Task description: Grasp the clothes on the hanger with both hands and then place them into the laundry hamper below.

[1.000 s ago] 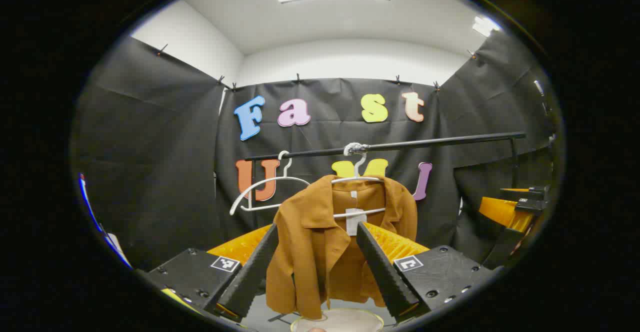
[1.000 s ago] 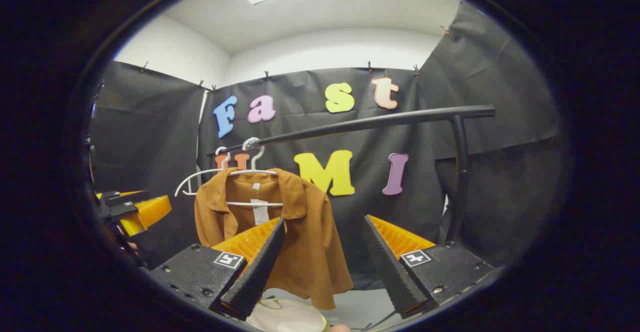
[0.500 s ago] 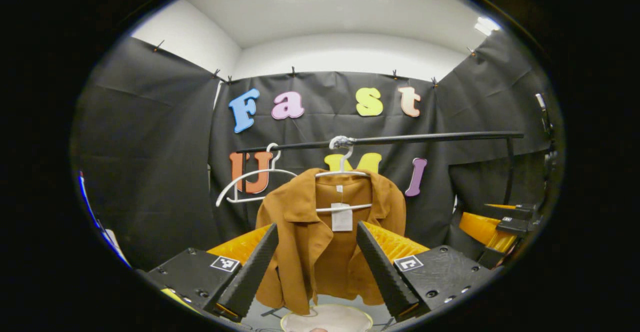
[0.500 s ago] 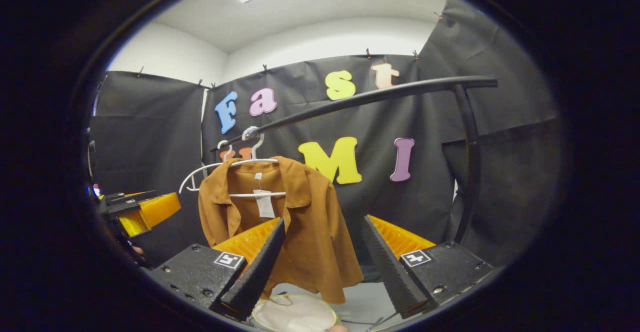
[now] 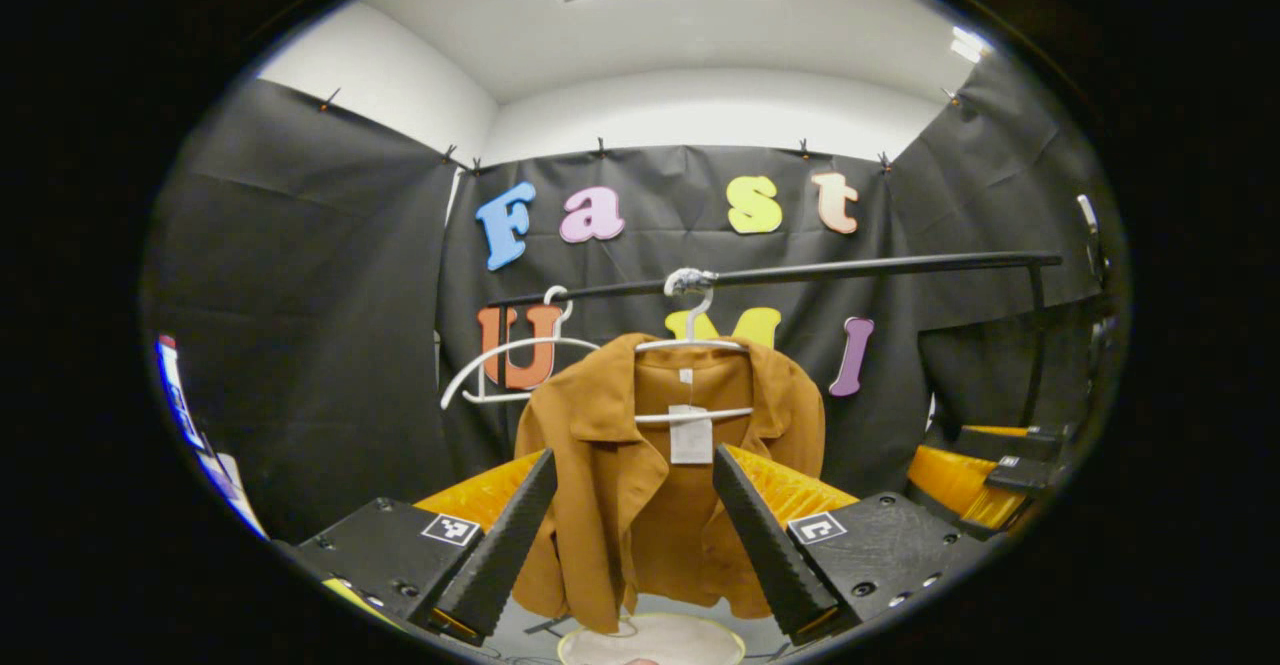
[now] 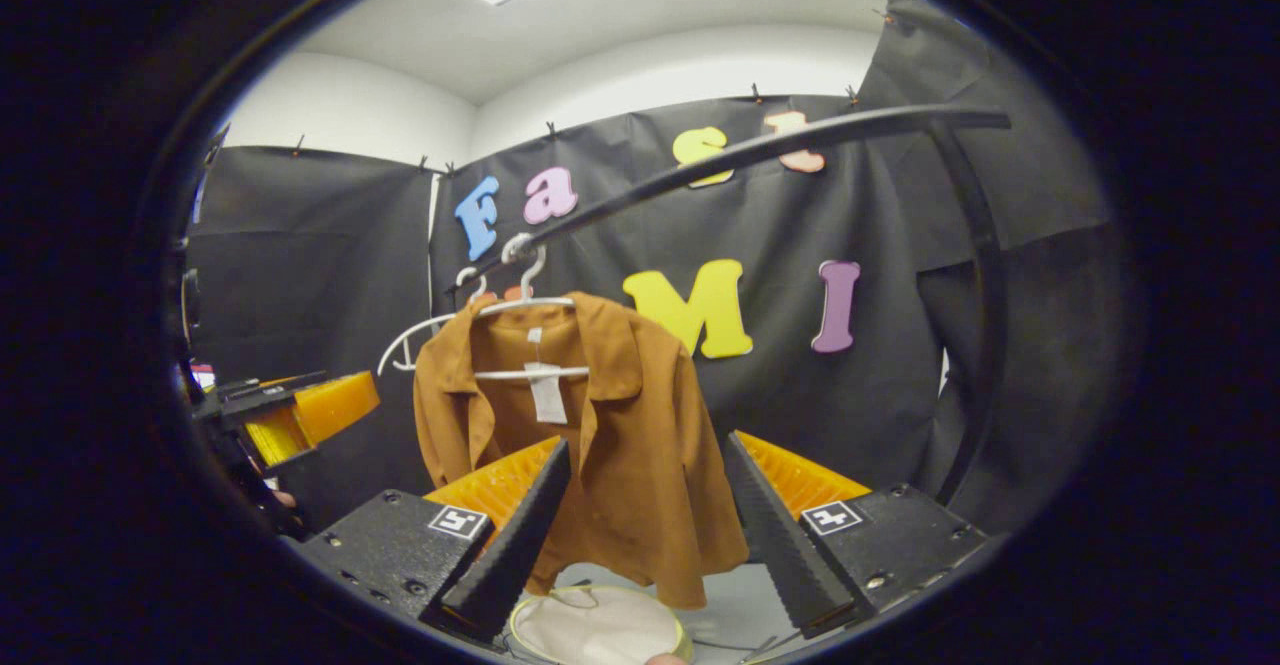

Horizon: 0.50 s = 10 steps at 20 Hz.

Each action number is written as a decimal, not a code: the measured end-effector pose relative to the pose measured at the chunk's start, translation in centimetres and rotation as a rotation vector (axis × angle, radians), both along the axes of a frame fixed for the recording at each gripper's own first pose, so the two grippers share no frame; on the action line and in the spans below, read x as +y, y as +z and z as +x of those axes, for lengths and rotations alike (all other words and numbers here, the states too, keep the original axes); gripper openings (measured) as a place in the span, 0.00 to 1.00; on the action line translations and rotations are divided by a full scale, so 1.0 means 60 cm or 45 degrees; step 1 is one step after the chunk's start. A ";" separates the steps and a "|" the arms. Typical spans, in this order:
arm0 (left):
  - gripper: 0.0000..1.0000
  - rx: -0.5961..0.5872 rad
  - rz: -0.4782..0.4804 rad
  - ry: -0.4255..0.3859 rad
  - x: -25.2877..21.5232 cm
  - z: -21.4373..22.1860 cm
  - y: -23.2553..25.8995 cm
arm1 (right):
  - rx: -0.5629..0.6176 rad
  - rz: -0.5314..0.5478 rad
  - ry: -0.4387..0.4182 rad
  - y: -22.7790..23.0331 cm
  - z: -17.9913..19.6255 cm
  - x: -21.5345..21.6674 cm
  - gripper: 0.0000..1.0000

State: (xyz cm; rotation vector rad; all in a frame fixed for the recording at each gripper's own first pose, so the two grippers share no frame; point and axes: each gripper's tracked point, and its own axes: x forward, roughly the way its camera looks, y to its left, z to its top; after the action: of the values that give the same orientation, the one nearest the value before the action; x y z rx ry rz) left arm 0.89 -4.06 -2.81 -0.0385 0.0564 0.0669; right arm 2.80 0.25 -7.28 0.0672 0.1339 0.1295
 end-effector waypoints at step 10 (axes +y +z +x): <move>1.00 0.116 0.065 -0.004 0.027 0.062 -0.090 | 0.131 0.015 0.061 -0.060 0.097 0.052 0.94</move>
State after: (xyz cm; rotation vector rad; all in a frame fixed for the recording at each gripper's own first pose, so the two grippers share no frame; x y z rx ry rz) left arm 4.59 -2.46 -8.20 0.0158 0.1461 0.0669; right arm 8.59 3.38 -10.88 0.0827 0.2378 0.1745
